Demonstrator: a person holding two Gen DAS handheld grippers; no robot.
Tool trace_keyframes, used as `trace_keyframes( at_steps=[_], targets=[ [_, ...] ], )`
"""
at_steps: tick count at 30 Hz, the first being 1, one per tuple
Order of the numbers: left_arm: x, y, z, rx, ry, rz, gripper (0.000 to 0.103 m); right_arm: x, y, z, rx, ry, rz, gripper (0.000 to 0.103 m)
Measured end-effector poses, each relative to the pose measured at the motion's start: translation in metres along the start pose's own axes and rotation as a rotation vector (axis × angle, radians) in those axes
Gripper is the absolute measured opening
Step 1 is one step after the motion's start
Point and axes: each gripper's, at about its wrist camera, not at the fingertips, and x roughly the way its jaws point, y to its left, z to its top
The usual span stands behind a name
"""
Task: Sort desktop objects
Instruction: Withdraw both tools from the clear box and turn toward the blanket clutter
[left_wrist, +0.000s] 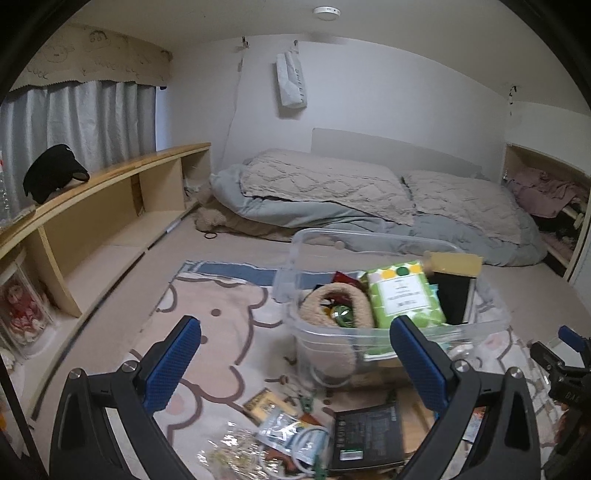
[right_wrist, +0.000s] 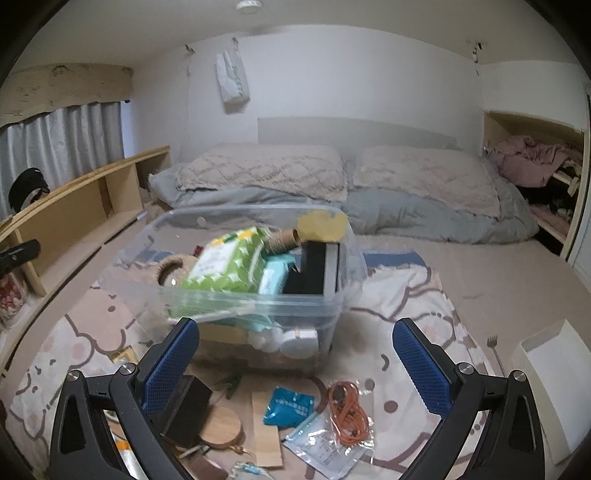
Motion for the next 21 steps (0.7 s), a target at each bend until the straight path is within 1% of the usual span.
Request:
trace_keyframes(
  at_steps=[3, 9, 16, 21],
  targets=[
    [0.003, 0.009, -0.002, 0.009, 0.002, 0.012, 0.103, 0.011, -0.007, -0.006, 0.008, 0.051, -0.016, 0.103],
    [0.015, 0.022, -0.009, 0.047, 0.018, 0.052, 0.103, 0.027, -0.020, -0.018, -0.008, 0.101, -0.049, 0.103],
    [0.034, 0.032, -0.023, 0.064, 0.097, 0.071, 0.103, 0.051, -0.037, -0.037, -0.027, 0.208, -0.089, 0.103],
    [0.042, 0.036, -0.031, 0.080, 0.123, 0.073, 0.103, 0.071, -0.050, -0.056, -0.030, 0.300, -0.113, 0.103]
  ],
)
